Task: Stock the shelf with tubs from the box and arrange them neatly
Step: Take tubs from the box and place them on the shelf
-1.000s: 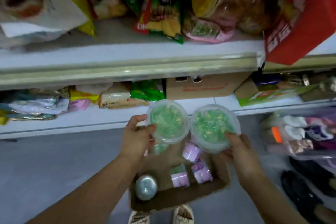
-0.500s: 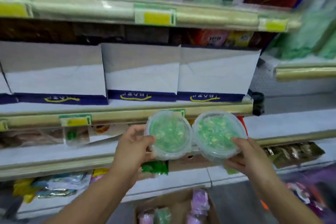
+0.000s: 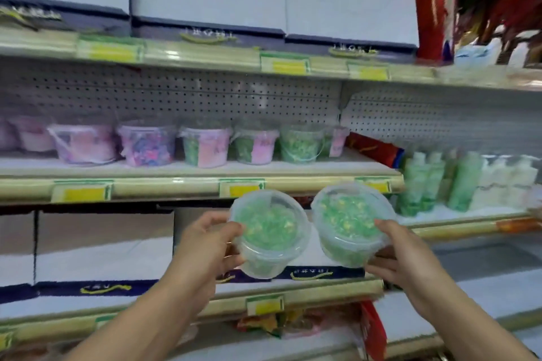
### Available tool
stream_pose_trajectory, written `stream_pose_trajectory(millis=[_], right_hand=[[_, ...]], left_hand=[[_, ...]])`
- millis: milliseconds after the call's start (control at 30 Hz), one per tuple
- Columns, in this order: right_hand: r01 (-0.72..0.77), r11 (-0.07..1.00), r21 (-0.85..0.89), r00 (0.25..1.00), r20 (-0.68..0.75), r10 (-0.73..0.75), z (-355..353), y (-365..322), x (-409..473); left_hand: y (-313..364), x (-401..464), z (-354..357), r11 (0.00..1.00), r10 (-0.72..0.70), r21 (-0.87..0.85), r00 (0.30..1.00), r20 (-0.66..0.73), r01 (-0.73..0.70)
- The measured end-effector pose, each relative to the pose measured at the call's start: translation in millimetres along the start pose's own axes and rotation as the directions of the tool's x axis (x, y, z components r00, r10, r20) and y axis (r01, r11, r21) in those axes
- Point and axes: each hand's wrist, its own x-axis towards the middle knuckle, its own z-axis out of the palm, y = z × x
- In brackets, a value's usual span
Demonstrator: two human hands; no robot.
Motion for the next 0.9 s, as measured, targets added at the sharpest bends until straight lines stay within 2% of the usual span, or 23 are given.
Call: stream_pose_trajectory(millis=[333, 600, 667, 733, 800, 900], right_hand=[[0.056, 0.998, -0.016, 0.998, 0.034, -0.056, -10, -84, 77], [-0.030, 0.998, -0.051, 0.997, 0.063, 0.034, -15, -106, 156], [0.001, 0.981, -0.195, 0.998, 0.063, 0.011, -15, -104, 166], [0.097, 0.875, -0.473, 0.995, 0.015, -0.103, -19, -102, 169], [0.209, 0.747, -0.631, 0.960, -0.012, -0.279, -22, -99, 170], [0.360, 0.549, -0.754, 0.872, 0.064, -0.485, -22, -93, 167]], left_hand=[[70, 64, 79, 0.999, 0.017, -0.050, 0.997, -0.079, -0.021], [80, 126, 141, 0.988, -0.124, -0.105, 0.984, -0.130, 0.110], [79, 131, 148, 0.991, -0.124, -0.073, 0.984, -0.126, 0.115], [76, 135, 151, 0.998, -0.061, 0.001, 0.991, -0.118, 0.062], [70, 136, 148, 0.982, 0.078, 0.176, 0.994, -0.074, -0.064], [63, 134, 142, 0.835, 0.264, 0.498, 0.964, 0.015, -0.236]])
